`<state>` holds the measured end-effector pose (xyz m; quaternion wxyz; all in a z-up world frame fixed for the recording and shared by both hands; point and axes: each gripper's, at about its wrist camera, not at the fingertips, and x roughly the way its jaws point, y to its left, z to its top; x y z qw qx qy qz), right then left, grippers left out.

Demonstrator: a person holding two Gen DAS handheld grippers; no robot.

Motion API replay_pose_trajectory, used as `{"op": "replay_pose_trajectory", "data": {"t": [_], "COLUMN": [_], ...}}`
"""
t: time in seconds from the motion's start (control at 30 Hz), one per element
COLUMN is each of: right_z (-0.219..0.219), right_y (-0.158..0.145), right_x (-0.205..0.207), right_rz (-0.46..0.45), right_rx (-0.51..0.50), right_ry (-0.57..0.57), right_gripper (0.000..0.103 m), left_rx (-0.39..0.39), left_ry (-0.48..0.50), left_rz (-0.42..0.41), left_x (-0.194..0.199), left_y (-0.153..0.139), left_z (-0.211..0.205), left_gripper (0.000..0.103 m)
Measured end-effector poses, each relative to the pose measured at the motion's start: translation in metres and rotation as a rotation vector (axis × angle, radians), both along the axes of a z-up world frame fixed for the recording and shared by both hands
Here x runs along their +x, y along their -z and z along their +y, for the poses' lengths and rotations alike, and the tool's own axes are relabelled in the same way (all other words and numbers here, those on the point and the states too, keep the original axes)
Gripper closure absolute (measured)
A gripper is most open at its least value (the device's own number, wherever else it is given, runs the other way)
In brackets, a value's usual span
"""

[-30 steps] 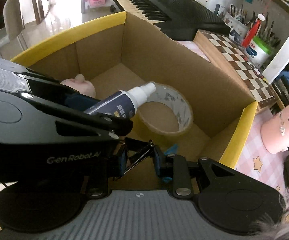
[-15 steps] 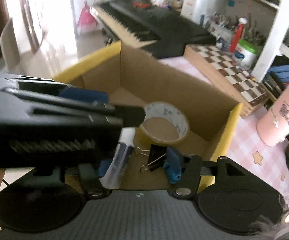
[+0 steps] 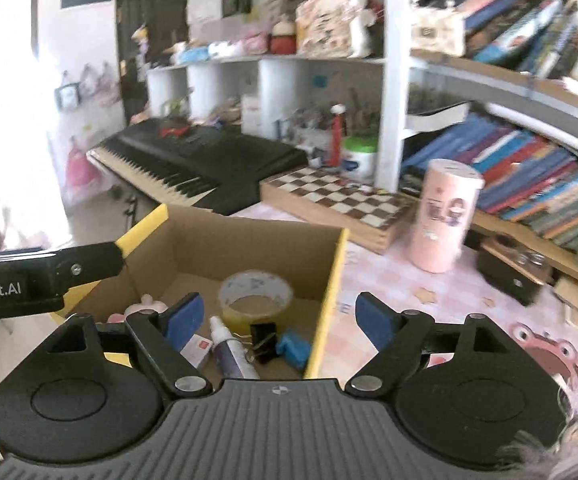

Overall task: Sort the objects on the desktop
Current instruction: 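Withdraw both open tools from the box back over the desk mat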

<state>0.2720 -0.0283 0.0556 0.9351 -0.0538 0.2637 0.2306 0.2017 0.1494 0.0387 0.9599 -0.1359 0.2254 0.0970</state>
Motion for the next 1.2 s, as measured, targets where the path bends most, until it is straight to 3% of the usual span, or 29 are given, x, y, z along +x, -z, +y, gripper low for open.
{"op": "replay_pose_trajectory", "data": {"t": [0.33, 0.83, 1.2], "right_z": [-0.021, -0.014, -0.022], "right_y": [0.008, 0.029, 0.041], "right_x": [-0.058, -0.155, -0.206], "right_rz": [-0.013, 0.060, 0.095], "right_rx": [0.013, -0.027, -0.036], "right_ry": [0.122, 0.165, 0.255], "right_gripper": [0.018, 0.016, 0.016], "left_rx": [0.009, -0.021, -0.028], "left_ry": [0.040, 0.092, 0.142], "left_rz": [0.028, 0.103, 0.136], "left_x": [-0.042, -0.124, -0.157], "left_y": [0.011, 0.030, 0.037], "left_z": [-0.007, -0.016, -0.020], "left_gripper": [0.004, 0.004, 0.004]}}
